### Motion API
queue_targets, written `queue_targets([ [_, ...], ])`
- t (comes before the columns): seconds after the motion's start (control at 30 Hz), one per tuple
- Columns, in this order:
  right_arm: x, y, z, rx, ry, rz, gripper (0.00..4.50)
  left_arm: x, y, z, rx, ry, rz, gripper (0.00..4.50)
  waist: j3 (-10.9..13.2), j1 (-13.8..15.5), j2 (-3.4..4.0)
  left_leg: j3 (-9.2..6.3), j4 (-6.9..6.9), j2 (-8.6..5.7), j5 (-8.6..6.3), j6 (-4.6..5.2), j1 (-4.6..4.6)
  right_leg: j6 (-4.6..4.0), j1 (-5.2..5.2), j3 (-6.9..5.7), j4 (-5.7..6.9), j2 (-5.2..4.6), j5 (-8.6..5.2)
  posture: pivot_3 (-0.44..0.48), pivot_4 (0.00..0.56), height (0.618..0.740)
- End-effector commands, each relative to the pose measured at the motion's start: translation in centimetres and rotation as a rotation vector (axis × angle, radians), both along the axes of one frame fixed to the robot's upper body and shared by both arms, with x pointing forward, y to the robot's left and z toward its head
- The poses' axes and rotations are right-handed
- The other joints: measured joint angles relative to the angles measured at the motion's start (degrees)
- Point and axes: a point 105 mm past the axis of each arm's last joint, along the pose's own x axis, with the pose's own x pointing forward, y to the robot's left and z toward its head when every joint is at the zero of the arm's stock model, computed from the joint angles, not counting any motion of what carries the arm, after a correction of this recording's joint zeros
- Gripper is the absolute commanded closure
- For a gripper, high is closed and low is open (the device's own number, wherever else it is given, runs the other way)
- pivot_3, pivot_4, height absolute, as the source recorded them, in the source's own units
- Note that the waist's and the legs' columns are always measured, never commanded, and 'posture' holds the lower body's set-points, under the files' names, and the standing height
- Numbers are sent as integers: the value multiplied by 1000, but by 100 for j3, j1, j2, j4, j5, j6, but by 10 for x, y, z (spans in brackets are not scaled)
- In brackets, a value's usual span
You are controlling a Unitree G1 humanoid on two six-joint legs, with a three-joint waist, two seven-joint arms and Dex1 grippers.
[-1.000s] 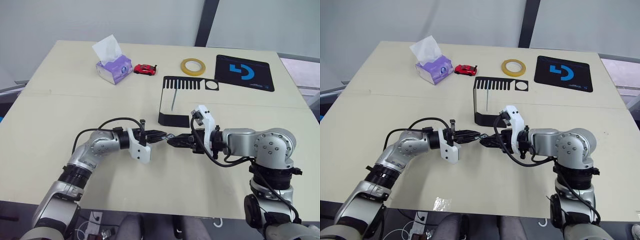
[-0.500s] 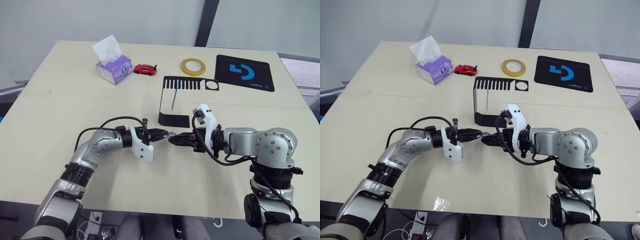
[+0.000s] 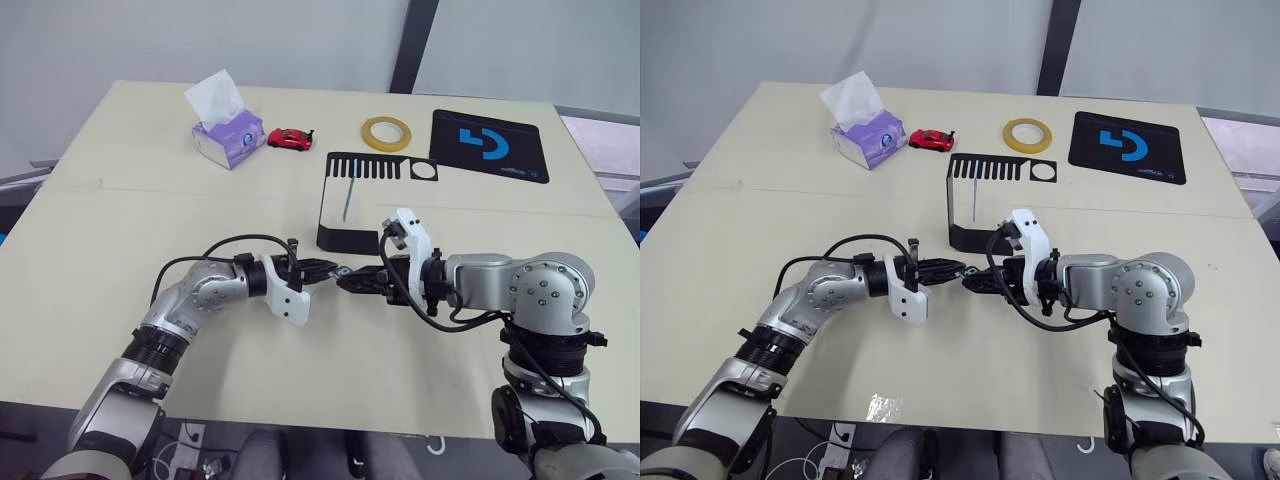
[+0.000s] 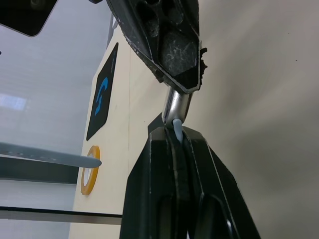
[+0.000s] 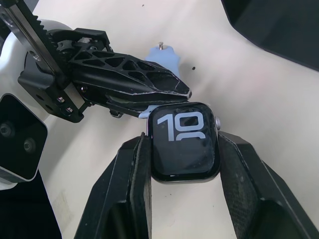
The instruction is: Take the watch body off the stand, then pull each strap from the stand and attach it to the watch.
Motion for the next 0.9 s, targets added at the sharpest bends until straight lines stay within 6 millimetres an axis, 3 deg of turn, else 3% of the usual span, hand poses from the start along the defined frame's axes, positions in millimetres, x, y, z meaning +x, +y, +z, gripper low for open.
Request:
queue_targets([
  [0.03,-7,14,19,92,-34,76,2961,-5,-10,8,-17,-38,-47,4500,0,-1,0,0,0,0,0,0,0,0,0,0,0,0,0,0,150,738],
  [0.5,-13,12,15,-12,-81,96,2961,-4,-9,8,-9,-47,-46,4500,0,0,0,0,0,0,0,0,0,0,0,0,0,0,0,0,150,738],
  [0.7,-9,14,20,112,-18,80,2961,-2,-10,9,-4,-52,-43,4500,0,1,0,0,1,0,0,0,0,0,0,-1,1,0,0,0,150,738],
  [0.9,-11,14,19,111,-7,85,2961,-1,-11,8,-2,-54,-47,4500,0,-1,0,0,-1,1,0,0,-1,0,-2,0,1,0,0,0,150,738],
])
